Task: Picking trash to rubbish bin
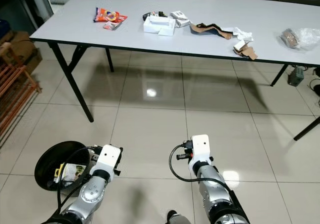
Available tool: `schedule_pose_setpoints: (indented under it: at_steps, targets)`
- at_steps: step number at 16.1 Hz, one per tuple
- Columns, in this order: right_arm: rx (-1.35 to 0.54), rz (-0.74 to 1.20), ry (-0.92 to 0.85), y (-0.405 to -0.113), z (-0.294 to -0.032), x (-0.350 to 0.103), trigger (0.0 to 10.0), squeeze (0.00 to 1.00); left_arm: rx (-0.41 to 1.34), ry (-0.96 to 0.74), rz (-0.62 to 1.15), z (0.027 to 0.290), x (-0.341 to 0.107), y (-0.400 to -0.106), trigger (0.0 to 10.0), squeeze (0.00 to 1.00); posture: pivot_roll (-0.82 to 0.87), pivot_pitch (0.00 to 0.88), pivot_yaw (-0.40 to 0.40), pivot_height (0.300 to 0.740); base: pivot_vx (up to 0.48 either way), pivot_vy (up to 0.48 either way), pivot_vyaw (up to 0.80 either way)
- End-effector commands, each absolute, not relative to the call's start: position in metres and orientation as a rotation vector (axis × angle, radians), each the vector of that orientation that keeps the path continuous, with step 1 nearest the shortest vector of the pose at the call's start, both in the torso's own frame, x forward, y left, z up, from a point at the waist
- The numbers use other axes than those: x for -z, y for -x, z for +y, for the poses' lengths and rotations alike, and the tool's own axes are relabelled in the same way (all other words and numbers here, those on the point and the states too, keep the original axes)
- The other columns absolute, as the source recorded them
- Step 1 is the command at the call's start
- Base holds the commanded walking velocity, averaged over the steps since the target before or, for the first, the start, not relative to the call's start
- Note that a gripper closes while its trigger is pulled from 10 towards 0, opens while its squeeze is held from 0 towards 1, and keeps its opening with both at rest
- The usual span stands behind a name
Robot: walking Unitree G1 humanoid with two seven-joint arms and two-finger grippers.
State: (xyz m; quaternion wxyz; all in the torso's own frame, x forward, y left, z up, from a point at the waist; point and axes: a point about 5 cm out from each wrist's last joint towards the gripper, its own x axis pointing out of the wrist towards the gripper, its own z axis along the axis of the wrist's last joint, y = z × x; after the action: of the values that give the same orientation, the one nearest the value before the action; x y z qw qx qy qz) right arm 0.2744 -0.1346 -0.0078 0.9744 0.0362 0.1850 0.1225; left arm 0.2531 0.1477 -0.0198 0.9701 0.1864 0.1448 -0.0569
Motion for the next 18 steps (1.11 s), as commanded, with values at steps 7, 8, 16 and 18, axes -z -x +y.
schedule_pose_setpoints:
  at_steps: [7,8,16,18]
  targets:
    - [-0.239,0.387,-0.073,-0.2733,-0.139,0.0096,10.0,0.0,0.11,-0.375,0.295,0.1462,0.0203,-0.2528,10.0,0.0,-0.04,0.069,0.004,0.74,0.0,-0.036,-0.72]
    - [-0.239,0.387,-0.072,-0.2733,-0.139,0.0095,10.0,0.0,0.11,-0.375,0.295,0.1463,0.0203,-0.2528,10.0,0.0,-0.04,0.069,0.004,0.74,0.0,0.0,-0.73]
    - [-0.224,0.371,-0.084,-0.2744,-0.14,0.0079,10.0,0.0,0.107,-0.38,0.297,0.1467,0.0203,-0.2532,10.0,0.0,-0.04,0.065,0.006,0.74,0.0,0.0,-0.09]
    - [-0.223,0.367,-0.084,-0.2749,-0.1395,0.0072,10.0,0.0,0.106,-0.383,0.299,0.1469,0.0205,-0.2531,10.0,0.0,-0.04,0.063,0.006,0.74,0.0,0.0,0.0]
